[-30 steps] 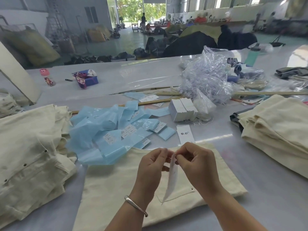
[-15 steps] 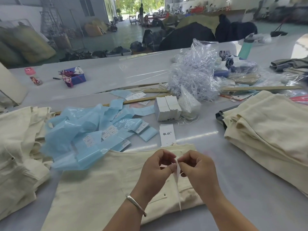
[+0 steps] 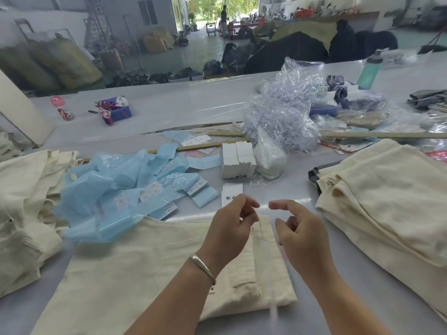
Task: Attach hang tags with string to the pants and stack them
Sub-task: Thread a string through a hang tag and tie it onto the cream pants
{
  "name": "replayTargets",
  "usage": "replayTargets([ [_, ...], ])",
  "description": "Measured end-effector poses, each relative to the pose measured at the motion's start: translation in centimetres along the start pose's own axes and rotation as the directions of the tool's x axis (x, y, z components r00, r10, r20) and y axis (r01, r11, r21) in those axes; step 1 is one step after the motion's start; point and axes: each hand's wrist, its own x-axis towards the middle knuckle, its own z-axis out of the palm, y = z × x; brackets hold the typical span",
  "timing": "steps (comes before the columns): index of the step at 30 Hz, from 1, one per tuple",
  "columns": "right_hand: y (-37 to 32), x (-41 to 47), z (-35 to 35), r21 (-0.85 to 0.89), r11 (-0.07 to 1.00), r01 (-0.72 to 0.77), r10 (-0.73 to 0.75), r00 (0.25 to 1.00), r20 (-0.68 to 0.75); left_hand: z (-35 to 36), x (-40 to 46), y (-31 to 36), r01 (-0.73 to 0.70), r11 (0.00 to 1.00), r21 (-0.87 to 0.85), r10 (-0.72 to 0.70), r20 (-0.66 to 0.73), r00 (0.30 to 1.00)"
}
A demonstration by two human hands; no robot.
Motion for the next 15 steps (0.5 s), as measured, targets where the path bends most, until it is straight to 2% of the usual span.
replayTargets([
  [3, 0.4, 1.1, -0.4, 0.279, 0.953, -0.119, 0.07, 0.981, 0.179, 0.7, 1.1, 1.0, -0.049, 0.999, -0.023, 0.048, -0.038, 0.998],
  [4, 0.6, 1.4, -0.4, 0.335, 0.925, -0.179, 0.103, 0.967, 0.234, 0.9, 1.2, 1.1, -0.051, 0.998, -0.028, 0.05, -0.052, 0.997],
  [6, 1.3, 1.7, -0.5, 0.334, 0.917, -0.219, 0.129, 0.954, 0.27, 1.4, 1.0, 0.9, -0.032, 0.999, -0.028, 0.031, -0.061, 0.998],
  [8, 2.3, 1.9, -0.5, 0.207, 0.965, -0.163, 0.114, 0.967, 0.229, 1.7, 0.3, 0.0, 0.015, 1.0, -0.018, -0.016, -0.051, 0.999],
  [10, 3.1, 2.1, -0.4, -0.07, 0.997, -0.043, 0.053, 0.988, 0.148, 2.0, -0.8, -1.3, 0.098, 0.995, 0.011, -0.098, -0.033, 0.995],
  [12, 3.4, 2.2, -0.2, -0.315, 0.947, 0.057, -0.047, 0.998, 0.04, 1.8, -1.9, -3.3, 0.227, 0.97, 0.085, -0.231, 0.039, 0.972],
  [15, 4.1, 2.1, 0.7, -0.363, 0.925, 0.11, -0.105, 0.994, 0.034, 1.6, -4.4, -6.2, 0.401, 0.894, 0.198, -0.445, 0.29, 0.847],
])
